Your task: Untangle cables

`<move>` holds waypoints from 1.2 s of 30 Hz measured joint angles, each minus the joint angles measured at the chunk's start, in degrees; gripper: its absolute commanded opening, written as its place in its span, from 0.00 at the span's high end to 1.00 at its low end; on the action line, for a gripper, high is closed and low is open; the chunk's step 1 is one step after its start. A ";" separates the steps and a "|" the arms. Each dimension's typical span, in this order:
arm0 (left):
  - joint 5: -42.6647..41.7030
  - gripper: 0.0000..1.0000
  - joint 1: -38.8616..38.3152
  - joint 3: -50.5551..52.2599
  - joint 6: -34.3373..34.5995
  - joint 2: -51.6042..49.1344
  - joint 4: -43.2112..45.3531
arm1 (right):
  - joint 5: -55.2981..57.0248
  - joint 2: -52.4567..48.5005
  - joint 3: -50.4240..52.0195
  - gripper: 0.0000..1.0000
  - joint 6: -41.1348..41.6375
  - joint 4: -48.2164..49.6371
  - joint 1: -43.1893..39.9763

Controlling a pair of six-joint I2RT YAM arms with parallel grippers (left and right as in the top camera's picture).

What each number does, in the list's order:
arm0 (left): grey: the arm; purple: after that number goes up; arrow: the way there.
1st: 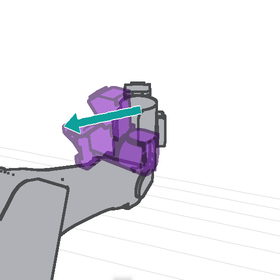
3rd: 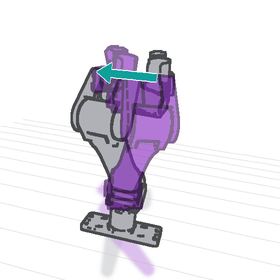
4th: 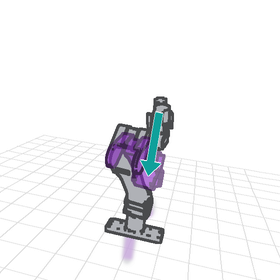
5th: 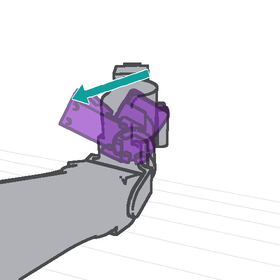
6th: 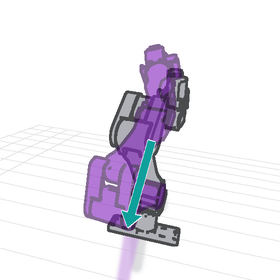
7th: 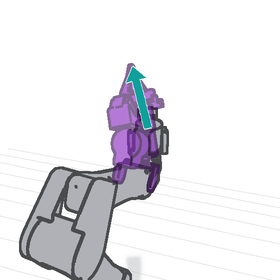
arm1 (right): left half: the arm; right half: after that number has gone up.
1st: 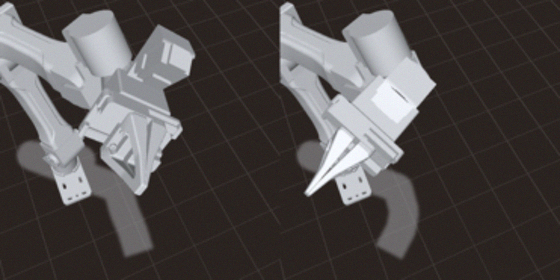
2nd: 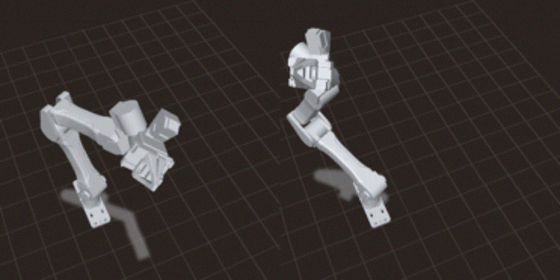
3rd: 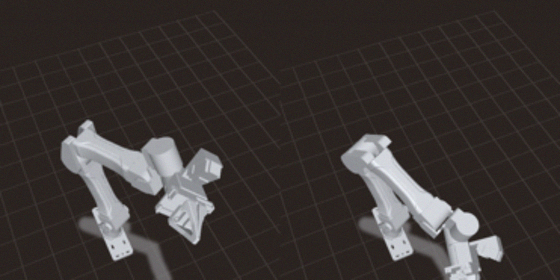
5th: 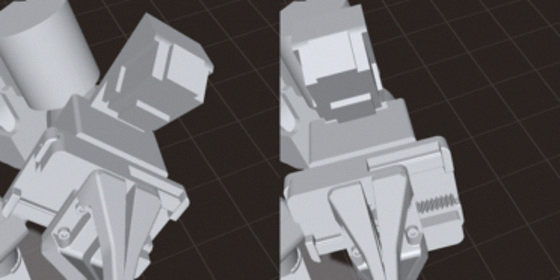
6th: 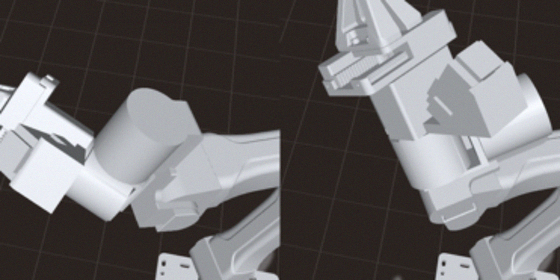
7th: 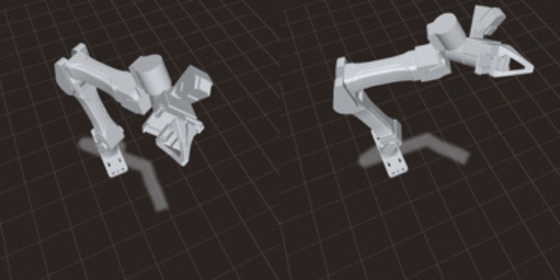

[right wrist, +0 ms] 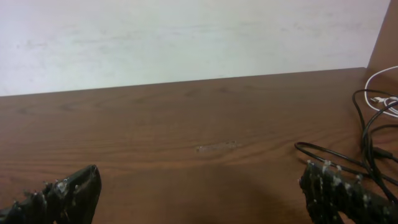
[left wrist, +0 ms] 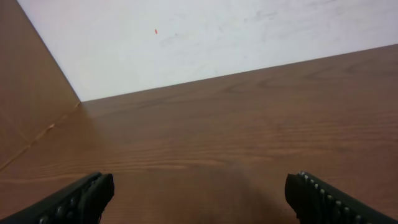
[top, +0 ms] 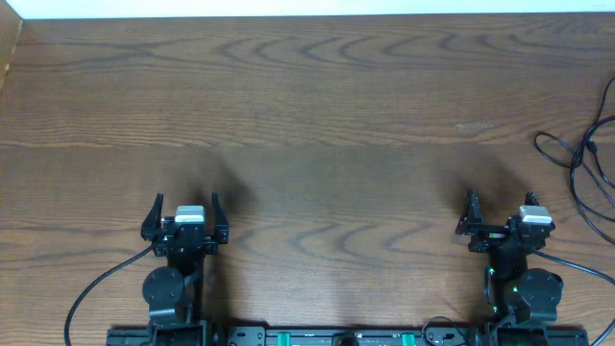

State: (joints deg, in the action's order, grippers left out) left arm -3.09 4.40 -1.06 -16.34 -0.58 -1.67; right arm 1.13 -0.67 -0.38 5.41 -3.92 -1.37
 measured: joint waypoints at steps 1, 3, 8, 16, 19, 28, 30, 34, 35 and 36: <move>-0.04 0.06 0.00 0.00 0.74 0.00 0.00 | 0.00 0.00 0.00 0.01 0.00 0.00 0.00; -0.11 0.06 0.00 0.00 3.15 0.00 0.00 | 0.00 0.00 0.00 0.01 0.00 0.00 0.00; 1.07 0.06 0.00 0.00 13.60 -0.02 0.00 | 0.00 0.00 0.00 0.01 0.00 0.00 0.00; 2.54 0.06 0.00 0.00 21.77 -0.09 0.09 | 0.00 0.00 0.00 0.01 0.00 0.00 0.00; 2.67 0.06 0.00 0.00 22.45 -0.76 0.11 | 0.00 0.00 0.00 0.01 0.00 0.00 0.00; 3.06 0.06 0.00 0.00 22.60 -2.69 0.13 | 0.00 0.00 0.00 0.01 0.00 0.00 0.00; 3.06 0.06 0.00 0.00 22.60 -2.69 0.13 | 0.00 0.00 0.00 0.01 0.00 0.00 0.00; 3.06 0.06 0.00 -0.02 22.60 -2.69 0.13 | 0.00 0.00 0.00 0.01 0.00 0.00 0.00; 3.06 0.06 0.00 -0.02 22.60 -2.69 0.13 | 0.00 0.00 0.00 0.01 0.00 0.00 0.00; 3.06 0.06 0.00 -0.02 22.60 -2.69 0.13 | 0.00 0.00 0.00 0.01 0.00 0.00 0.00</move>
